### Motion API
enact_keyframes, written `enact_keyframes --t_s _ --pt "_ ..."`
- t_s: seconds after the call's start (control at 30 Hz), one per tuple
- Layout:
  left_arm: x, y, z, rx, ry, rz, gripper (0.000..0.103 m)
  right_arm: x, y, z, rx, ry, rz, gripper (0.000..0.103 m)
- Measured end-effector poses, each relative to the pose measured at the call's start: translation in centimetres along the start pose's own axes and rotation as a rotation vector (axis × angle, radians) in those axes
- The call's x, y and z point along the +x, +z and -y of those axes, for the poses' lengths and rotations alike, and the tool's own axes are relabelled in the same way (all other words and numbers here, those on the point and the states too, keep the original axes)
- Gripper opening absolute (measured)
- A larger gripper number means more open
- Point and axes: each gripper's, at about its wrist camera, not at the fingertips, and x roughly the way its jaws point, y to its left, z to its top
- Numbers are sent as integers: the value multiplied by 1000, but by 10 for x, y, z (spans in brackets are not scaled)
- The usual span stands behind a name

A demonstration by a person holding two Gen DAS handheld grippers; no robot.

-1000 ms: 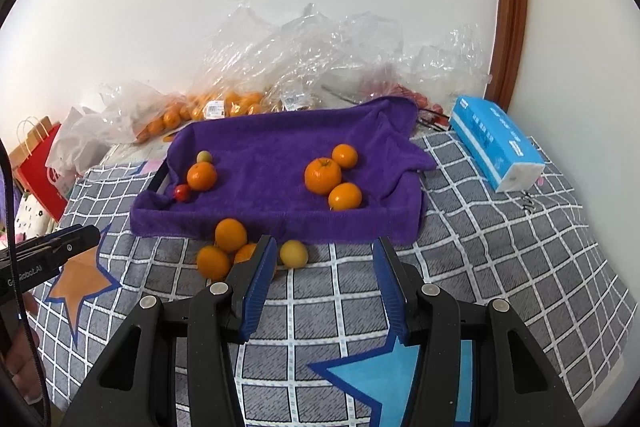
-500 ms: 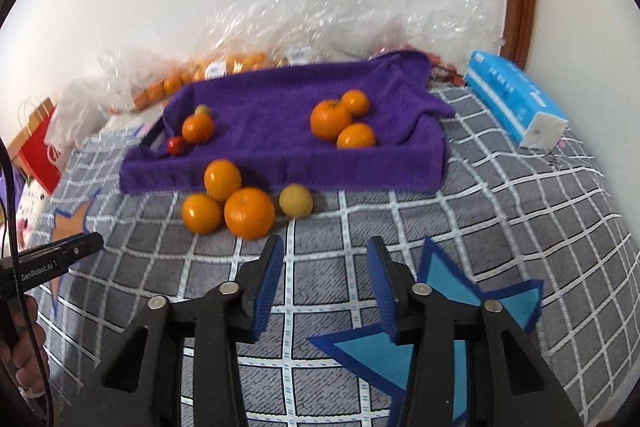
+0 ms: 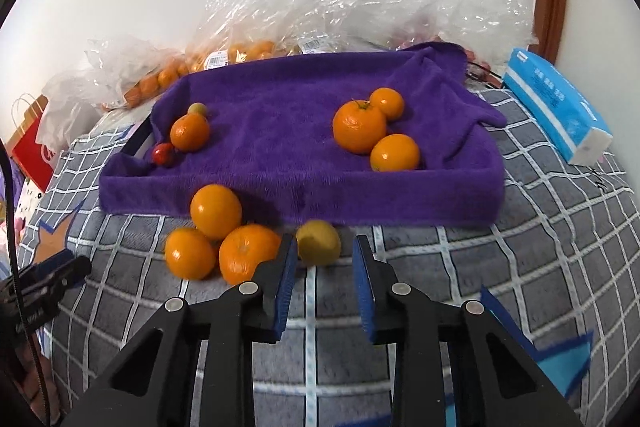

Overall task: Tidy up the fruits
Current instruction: 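Close the right gripper on the yellow fruit beside the towel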

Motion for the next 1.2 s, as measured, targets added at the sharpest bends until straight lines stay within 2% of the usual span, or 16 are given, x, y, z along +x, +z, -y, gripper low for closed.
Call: enact_keyframes --t_s 0.1,0.3,0.43,0.63,0.8,1.07,1.2 --pt "1 0 2 16 -20 -6 72 4 2 -1 -6 5 5 28" --pt "2 0 4 24 -32 -11 77 12 5 -2 -7 20 -11 28" --pt "1 0 5 24 -35 -11 78 11 4 5 20 55 -20 27" --pt "1 0 5 28 -29 -12 78 -5 -8 19 33 19 -15 27" --pt "0 -2 0 3 -57 -5 78 -3 -23 22 -3 -9 -40 28" --pt "-4 -8 11 28 -18 -12 76 -8 -22 24 16 -8 9 27" --pt "-3 -6 27 25 -74 -27 73 -14 -24 31 18 -18 28 28"
